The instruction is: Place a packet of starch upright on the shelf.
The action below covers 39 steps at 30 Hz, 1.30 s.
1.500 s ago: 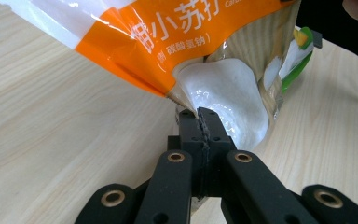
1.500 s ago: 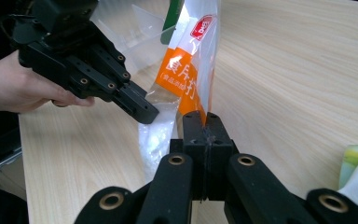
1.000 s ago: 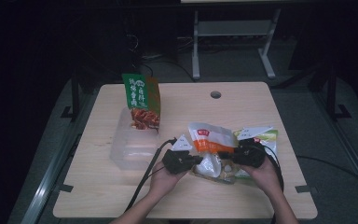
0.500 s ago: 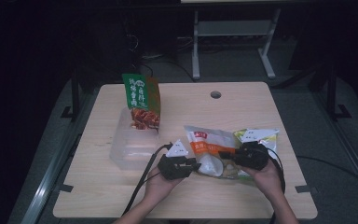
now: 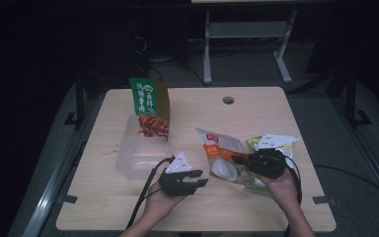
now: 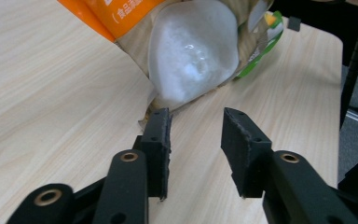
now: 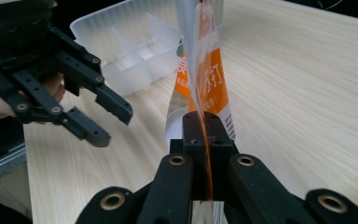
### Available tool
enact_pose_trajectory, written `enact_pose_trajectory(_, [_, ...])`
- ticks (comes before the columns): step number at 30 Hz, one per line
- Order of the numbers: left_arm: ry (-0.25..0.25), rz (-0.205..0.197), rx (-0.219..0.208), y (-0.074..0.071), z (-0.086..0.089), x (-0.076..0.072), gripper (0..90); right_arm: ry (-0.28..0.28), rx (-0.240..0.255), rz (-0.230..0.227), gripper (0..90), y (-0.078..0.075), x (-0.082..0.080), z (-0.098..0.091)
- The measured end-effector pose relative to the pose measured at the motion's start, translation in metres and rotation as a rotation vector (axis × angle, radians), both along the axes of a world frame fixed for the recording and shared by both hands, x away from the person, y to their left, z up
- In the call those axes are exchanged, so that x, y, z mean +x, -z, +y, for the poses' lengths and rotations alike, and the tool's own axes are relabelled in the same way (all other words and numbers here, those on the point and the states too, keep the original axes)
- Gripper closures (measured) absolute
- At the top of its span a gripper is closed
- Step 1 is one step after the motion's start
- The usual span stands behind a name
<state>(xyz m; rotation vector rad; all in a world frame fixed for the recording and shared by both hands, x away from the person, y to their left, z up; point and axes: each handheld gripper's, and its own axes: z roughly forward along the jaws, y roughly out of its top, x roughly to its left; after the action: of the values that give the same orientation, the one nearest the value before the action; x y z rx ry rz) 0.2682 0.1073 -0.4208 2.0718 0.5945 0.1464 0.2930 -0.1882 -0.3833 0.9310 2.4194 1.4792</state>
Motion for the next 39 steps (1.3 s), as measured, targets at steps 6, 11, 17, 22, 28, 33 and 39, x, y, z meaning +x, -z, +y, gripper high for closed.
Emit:
enact_pose_trajectory(6, [0.027, -0.018, 0.008, -0.004, 0.006, -0.011, 54.4, 0.018, 0.012, -0.001, 90.0, -0.005, -0.002, -0.002])
enact_pose_trajectory(11, [0.040, -0.030, 0.014, -0.001, 0.011, -0.019, 52.3, 0.020, 0.034, -0.007, 90.0, -0.012, -0.001, -0.001])
enact_pose_trajectory(17, [0.060, -0.012, 0.011, 0.007, 0.015, -0.025, 50.7, -0.006, 0.029, -0.008, 90.0, -0.020, 0.006, 0.013])
enact_pose_trajectory(22, [0.082, -0.012, 0.012, 0.011, 0.014, -0.027, 50.1, -0.031, 0.029, -0.009, 90.0, -0.031, 0.012, 0.026])
enact_pose_trajectory(28, [0.077, -0.036, 0.006, 0.007, 0.018, -0.030, 47.9, -0.073, 0.030, -0.021, 90.0, -0.049, 0.024, 0.051])
enact_pose_trajectory(33, [0.066, -0.050, 0.004, 0.006, 0.020, -0.029, 43.1, -0.103, 0.020, -0.036, 90.0, -0.064, 0.035, 0.079])
enact_pose_trajectory(39, [0.075, -0.065, 0.023, 0.005, 0.021, -0.029, 43.3, -0.144, 0.011, -0.029, 90.0, -0.072, 0.047, 0.104])
